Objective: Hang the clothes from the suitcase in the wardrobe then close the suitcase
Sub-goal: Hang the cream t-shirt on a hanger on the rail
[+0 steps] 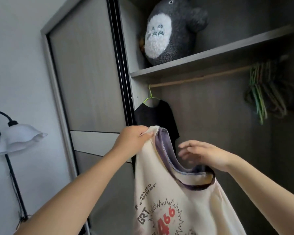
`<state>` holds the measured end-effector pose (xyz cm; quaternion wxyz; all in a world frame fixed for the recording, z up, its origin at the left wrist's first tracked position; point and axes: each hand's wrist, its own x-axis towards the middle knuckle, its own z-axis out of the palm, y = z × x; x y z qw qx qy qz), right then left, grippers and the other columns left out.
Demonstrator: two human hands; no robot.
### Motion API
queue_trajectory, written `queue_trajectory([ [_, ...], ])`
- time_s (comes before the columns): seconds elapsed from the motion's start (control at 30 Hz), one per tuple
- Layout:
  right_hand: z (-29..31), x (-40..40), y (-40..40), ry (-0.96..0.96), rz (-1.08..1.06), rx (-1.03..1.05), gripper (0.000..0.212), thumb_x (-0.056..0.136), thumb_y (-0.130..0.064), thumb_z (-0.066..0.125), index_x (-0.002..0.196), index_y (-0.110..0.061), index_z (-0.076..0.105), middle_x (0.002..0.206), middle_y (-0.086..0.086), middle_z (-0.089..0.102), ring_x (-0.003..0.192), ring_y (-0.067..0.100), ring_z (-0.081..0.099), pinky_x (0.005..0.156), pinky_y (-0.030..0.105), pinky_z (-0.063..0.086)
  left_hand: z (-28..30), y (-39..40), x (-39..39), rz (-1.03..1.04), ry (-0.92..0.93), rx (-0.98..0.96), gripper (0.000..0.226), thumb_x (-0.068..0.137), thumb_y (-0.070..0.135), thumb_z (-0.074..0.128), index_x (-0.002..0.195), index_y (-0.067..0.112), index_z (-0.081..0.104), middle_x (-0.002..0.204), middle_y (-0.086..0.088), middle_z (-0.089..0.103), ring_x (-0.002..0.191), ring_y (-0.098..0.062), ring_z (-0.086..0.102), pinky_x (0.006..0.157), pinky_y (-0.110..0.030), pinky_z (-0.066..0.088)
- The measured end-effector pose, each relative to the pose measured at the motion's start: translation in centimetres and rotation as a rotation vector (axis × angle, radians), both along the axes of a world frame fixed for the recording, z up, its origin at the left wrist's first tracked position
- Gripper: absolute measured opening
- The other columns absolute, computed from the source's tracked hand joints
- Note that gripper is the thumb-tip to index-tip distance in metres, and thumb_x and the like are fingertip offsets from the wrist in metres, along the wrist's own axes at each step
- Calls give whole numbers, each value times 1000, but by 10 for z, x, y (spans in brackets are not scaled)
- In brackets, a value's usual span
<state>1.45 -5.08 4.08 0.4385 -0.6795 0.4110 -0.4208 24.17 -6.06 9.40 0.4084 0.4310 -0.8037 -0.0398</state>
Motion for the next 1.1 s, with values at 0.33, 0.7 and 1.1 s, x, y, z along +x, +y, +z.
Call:
queue_trajectory([
  [0.33,8,43,2,-282,-108,-235,9,84,-4,56,86,5,55,79,7,52,77,19,48,67,26,37,1,8,-10,-246,134,193,27,89,12,56,87,38,51,52,10,58,39,0,48,45,-11,40],
  [0.7,74,28,9,-700,59,-98,34,81,-3,46,63,-19,70,60,-1,66,62,17,63,64,27,50,-61,3,5,-330,310,512,45,81,-2,60,110,28,45,117,1,52,105,-10,52,97,-24,39],
  [1.1,86,-3,13,-748,-301,-291,20,90,-8,44,87,-24,56,80,0,59,70,15,59,64,27,54,-103,5,-57,-471,-67,554,19,88,0,50,102,8,60,94,14,48,94,-3,48,83,-9,37],
])
